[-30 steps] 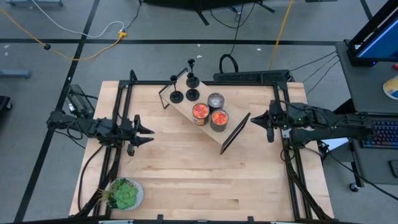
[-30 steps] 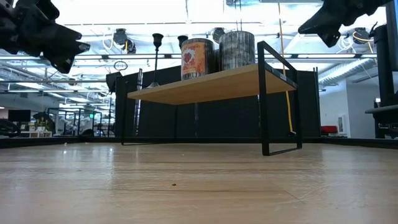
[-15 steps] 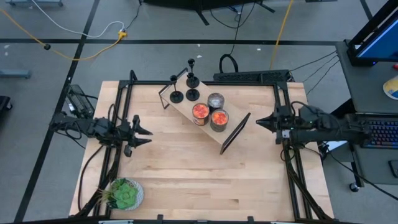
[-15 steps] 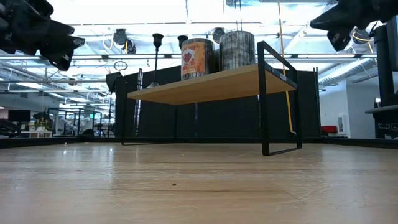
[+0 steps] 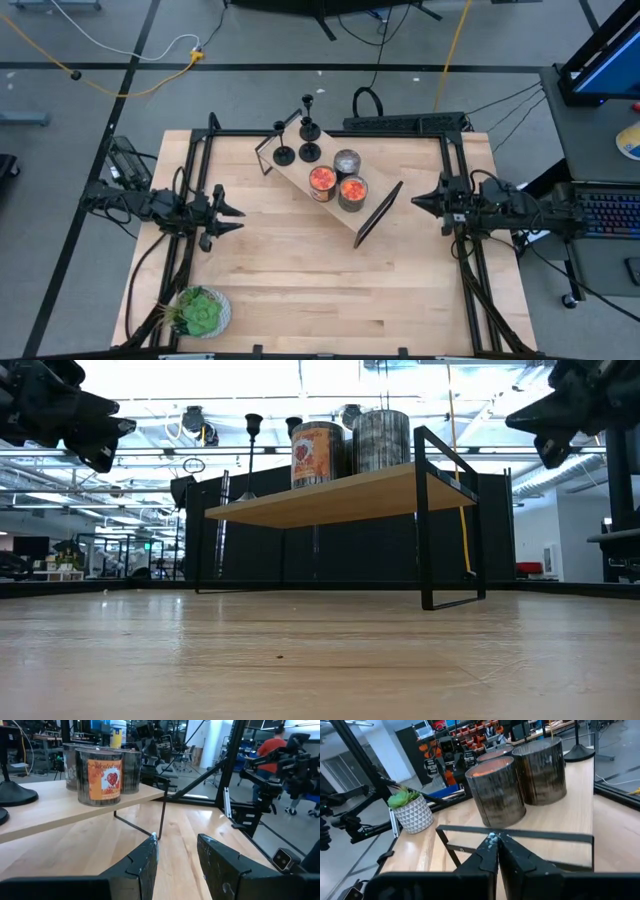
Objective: Pick & Place candle stick holders
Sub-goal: Return to Home Position
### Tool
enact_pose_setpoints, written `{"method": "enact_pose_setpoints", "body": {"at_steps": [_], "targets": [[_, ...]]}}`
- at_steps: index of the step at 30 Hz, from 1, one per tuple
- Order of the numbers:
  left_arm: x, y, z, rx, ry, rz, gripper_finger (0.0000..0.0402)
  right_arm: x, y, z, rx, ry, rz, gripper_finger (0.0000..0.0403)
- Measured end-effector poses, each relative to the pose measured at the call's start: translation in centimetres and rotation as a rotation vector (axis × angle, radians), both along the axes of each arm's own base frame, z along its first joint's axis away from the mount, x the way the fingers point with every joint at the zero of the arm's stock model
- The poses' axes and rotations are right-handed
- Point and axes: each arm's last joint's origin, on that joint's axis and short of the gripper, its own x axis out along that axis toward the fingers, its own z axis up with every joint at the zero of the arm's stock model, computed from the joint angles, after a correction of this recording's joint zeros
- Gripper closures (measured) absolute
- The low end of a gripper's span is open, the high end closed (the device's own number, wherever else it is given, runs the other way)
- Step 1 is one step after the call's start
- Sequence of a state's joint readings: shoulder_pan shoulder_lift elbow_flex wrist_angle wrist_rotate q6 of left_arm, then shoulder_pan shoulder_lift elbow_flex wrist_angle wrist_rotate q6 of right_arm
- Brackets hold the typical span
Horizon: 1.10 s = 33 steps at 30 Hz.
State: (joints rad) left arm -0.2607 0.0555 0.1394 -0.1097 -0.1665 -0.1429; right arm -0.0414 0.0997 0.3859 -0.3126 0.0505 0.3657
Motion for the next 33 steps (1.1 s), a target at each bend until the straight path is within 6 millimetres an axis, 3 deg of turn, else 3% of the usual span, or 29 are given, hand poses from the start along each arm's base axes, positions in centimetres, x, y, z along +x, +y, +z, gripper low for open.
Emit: {"method": "enact_pose_setpoints", "body": {"at_steps": [6,21,33], "targets": [[0.0,0.0,0.0,0.008,-0.001,0.001,0.0256,-0.4,0.0,-1.7,0.007,-0.028,-0.002,0.0394],[0.0,0.1,0.0,0.047,-0.006,0.018,0.0256,1.2,-0.1,-5.5,-0.021,-0.023,0.001,0.0394],[0.0,0.1,0.1,0.088,-0.016,0.016,0.0256,1.8,0.0,-6.6,-0.03,-0.087,0.014,0.0394]]}}
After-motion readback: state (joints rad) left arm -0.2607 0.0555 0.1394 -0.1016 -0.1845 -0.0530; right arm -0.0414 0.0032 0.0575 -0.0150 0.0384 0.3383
